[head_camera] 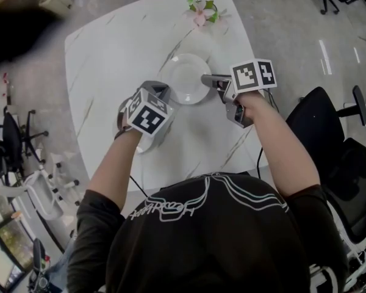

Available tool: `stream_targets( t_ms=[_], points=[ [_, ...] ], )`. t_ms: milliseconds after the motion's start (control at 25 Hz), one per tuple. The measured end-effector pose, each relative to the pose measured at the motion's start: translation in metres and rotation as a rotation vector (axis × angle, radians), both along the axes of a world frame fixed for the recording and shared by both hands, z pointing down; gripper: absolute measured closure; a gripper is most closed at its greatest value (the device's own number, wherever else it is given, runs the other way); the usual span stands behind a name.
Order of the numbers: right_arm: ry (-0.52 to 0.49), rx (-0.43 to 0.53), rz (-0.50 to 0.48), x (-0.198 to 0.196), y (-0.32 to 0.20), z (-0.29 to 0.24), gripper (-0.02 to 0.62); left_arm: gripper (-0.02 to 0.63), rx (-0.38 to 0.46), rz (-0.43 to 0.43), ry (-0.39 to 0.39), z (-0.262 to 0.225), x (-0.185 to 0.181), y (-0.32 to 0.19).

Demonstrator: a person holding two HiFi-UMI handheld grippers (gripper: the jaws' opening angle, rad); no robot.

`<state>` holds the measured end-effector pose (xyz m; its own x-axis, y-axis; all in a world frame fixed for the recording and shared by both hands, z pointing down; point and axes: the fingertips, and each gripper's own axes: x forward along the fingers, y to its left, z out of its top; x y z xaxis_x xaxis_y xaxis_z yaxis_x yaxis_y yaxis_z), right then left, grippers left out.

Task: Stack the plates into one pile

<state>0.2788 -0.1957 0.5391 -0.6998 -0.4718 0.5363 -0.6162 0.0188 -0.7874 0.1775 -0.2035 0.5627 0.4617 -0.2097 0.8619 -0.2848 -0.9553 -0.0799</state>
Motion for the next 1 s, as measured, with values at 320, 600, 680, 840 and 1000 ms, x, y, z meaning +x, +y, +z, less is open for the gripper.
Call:
stream_targets(
  t_ms=[320,600,680,840,1000],
  points=[
    [-0.034,-0.011,0.093,0.000,0.005,-0.006,0.560,0.581,0.027,-0.038,0.062,-0.025,-0.018,0.004],
    [-0.055,0.029,0.157,-0.009,0.012,-0.032,0.560,0.581,0.044,-0.133,0.201,-0.067,-0.047,0.008],
    [-0.072,0.046,0.174,-0.018,0.015,-0.044,0.560,0.581,0.041,-0.183,0.254,-0.082,-0.062,0.009],
    [-0.110,0.086,0.191,-0.045,0.029,-0.070,0.560,0.581,-0.016,-0.305,0.413,-0.117,-0.097,0.019],
    [-0.123,0.131,0.183,-0.073,0.040,-0.094,0.560,0.581,-0.093,-0.385,0.558,-0.144,-0.126,0.034]
  ],
)
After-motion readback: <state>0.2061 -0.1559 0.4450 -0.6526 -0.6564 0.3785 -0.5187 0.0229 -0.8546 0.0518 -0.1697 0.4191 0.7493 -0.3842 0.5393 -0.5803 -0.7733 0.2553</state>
